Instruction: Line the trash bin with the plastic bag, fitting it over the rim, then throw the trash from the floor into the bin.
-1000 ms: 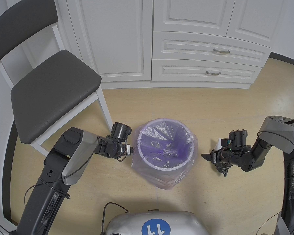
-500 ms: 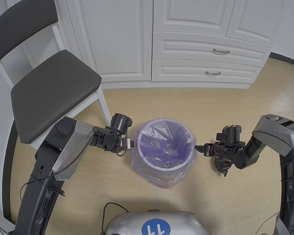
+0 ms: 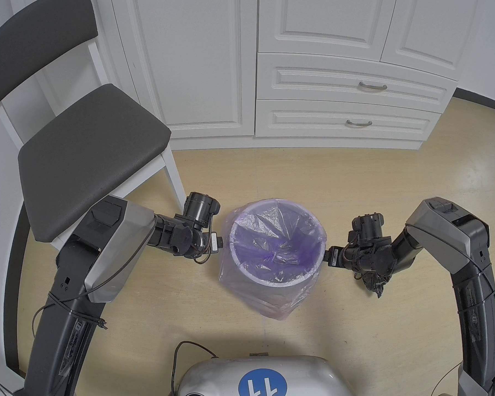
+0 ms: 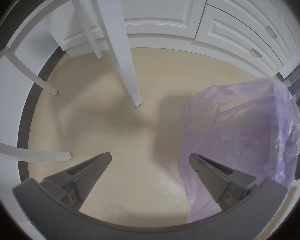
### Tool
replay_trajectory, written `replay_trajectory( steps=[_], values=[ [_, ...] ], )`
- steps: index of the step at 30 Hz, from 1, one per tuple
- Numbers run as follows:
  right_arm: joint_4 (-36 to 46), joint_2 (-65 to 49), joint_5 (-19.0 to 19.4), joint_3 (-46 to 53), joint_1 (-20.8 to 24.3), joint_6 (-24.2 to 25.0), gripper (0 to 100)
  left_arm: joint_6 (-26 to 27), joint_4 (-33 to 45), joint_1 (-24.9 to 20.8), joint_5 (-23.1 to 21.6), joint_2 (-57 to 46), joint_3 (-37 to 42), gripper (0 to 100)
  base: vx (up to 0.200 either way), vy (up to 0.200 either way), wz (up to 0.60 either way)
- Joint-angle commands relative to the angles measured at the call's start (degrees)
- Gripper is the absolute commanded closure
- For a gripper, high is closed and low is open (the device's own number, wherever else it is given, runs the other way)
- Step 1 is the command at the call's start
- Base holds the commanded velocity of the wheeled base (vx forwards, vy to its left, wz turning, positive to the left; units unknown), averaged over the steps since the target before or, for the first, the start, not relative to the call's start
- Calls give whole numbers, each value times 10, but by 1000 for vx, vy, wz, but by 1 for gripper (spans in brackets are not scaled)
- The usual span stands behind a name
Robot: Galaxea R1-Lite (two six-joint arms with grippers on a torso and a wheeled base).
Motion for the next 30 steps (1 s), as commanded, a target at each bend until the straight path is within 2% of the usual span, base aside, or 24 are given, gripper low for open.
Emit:
replay_trajectory(
  steps=[1,7,15,25,30],
  values=[
    [52,43,-6,-80,3,19,0,-3,-25,6,0,-1,25,0,0,0,0],
    [92,94,-34,-166,5,10,0,-3,-32,7,0,-3,29,0,0,0,0],
    [168,119,-35,-228,3,-7,0,-3,-42,5,0,-2,31,0,0,0,0],
    [186,133,-36,-258,3,-17,0,-2,-55,3,0,0,31,0,0,0,0],
    [224,166,-44,-319,5,-21,0,-2,-57,1,1,-2,33,0,0,0,0]
  ],
)
